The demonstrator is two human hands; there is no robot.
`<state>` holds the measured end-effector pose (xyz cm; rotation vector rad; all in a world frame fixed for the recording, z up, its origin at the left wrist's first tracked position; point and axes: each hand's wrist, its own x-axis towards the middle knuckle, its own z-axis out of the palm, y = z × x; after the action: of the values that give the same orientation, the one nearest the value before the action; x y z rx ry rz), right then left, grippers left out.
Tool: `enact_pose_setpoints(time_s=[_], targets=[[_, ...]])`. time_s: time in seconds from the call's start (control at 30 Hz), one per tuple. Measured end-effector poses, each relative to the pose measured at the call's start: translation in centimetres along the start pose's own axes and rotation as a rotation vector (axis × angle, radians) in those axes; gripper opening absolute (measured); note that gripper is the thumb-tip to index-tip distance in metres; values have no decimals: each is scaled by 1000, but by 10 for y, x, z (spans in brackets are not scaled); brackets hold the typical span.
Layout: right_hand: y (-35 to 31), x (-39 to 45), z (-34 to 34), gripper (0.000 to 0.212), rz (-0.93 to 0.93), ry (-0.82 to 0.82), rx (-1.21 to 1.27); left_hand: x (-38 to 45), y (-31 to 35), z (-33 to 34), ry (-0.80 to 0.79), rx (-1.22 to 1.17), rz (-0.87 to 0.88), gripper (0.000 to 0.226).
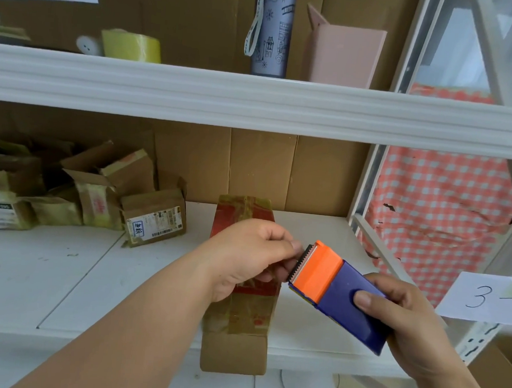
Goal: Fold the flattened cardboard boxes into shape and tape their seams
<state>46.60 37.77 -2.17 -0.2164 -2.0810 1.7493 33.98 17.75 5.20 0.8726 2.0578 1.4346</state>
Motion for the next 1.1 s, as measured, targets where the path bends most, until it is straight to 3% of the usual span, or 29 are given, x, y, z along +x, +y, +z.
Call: enact_pose_setpoints(time_s=[0.27, 0.43, 0.53, 0.67, 0.87, 0.97, 1.1], targets=[[-1, -1, -2, 49, 0, 6, -14, -2, -2, 0, -33, -166, -49, 35], [-3, 0, -3, 62, 9, -2, -13, -3, -6, -1, -86, -190, -50, 15], [-5, -1, -1, 81, 17, -12, -15, -2, -7, 0, -46, -180, -62, 16], [-9, -1, 2, 85, 23, 10, -33, -1, -7, 3, 18, -155, -68, 21], [-22, -1, 2, 87, 20, 3, -153, -3, -11, 5, 83, -143, -39, 11], [-33, 1, 5, 81, -13, -24, -274, -3, -12, 3, 173, -52, -8, 15], [-47, 6, 10, 52, -11, -95, -388, -7, -8, -4, 256, 103, 68, 18]])
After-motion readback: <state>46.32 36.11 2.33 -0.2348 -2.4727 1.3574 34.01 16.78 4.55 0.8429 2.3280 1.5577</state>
